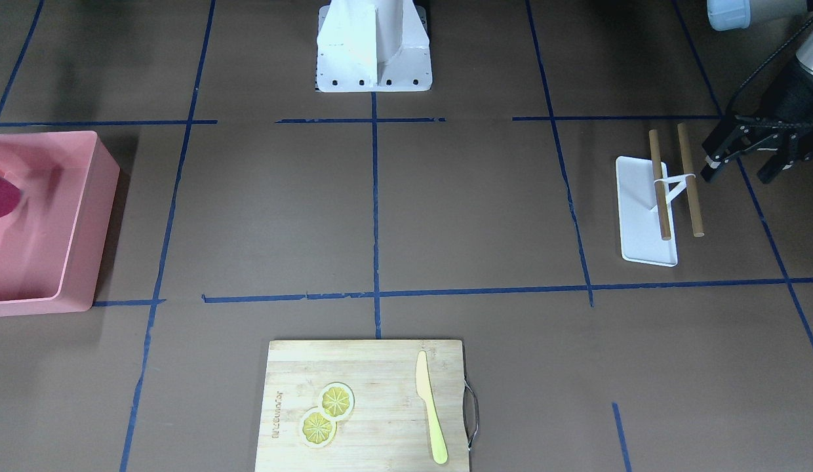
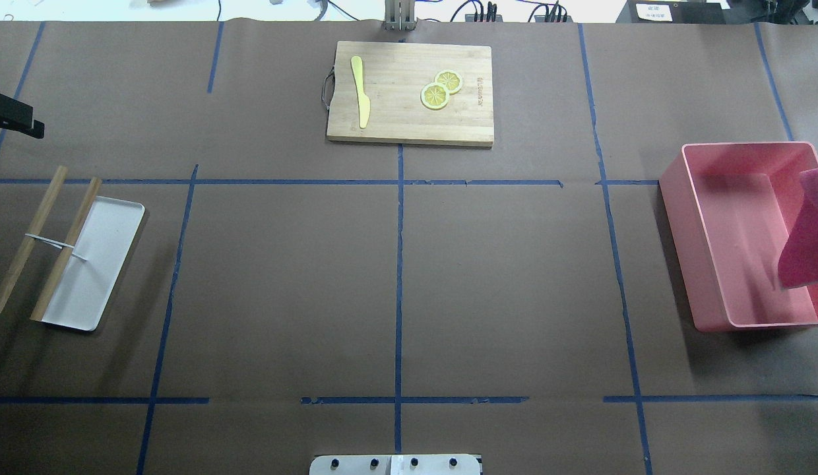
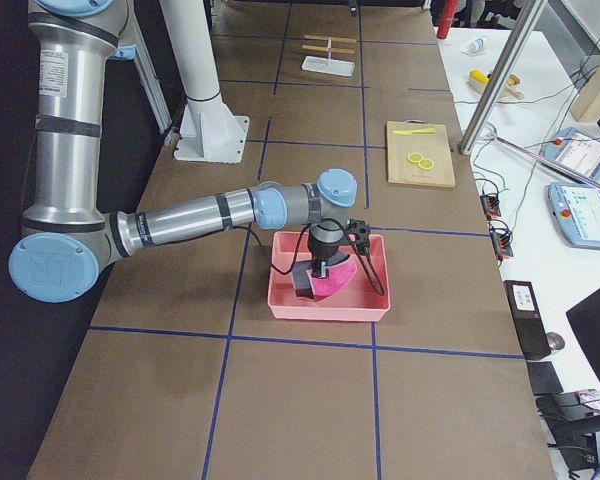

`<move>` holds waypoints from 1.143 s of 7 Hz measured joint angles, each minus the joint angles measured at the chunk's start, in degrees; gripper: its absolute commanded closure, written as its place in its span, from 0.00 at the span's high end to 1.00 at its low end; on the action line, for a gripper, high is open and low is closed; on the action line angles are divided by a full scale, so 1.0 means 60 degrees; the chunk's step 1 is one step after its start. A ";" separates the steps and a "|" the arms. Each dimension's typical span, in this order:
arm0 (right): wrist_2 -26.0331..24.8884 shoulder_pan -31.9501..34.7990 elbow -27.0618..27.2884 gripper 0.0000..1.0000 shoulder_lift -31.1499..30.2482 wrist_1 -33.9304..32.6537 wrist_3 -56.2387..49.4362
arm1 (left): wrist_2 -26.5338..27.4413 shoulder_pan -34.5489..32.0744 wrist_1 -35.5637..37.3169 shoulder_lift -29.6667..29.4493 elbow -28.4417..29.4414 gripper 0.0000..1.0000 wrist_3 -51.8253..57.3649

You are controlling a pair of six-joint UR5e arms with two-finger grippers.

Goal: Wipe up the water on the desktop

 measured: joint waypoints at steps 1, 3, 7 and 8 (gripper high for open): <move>0.0053 -0.0353 -0.0072 1.00 0.0099 0.0010 0.0178 | 0.0003 -0.0001 -0.0003 0.0002 0.0021 0.96 0.0000; 0.0062 -0.0663 -0.0128 1.00 0.0125 0.0025 0.0255 | 0.0000 -0.0011 -0.0012 0.0042 0.0050 0.96 0.0004; 0.0232 0.0778 0.0232 1.00 0.0229 0.0012 0.0079 | -0.0145 -0.0799 0.0440 0.0476 0.0632 0.99 0.3134; 0.0267 0.1373 0.0195 1.00 0.0246 -0.0030 -0.0156 | -0.0431 -0.1397 0.0979 0.0499 0.0901 0.99 0.4396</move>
